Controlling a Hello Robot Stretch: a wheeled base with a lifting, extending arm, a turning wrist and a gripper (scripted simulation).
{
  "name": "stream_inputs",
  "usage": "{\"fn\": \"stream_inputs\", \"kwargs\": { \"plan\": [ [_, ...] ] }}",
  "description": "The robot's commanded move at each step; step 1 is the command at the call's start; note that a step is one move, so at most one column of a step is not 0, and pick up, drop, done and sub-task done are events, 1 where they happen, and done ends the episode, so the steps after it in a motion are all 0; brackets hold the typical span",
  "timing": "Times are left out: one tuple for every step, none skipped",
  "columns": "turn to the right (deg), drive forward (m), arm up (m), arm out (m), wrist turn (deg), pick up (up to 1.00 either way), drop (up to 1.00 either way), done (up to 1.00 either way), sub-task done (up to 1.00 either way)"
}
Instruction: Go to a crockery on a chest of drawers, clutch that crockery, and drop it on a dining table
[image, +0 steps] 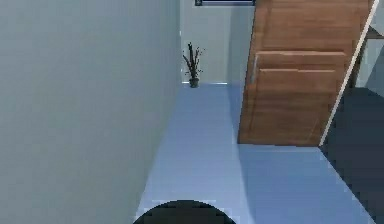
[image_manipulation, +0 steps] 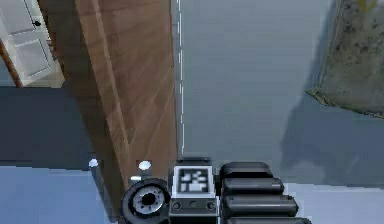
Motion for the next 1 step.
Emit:
{"fn": "stream_inputs", "kwargs": {
  "plan": [
    [0.0, 0.3, 0.0, 0.0, 0.0, 0.0, 0.0, 0.0, 0.0]
  ]
}}
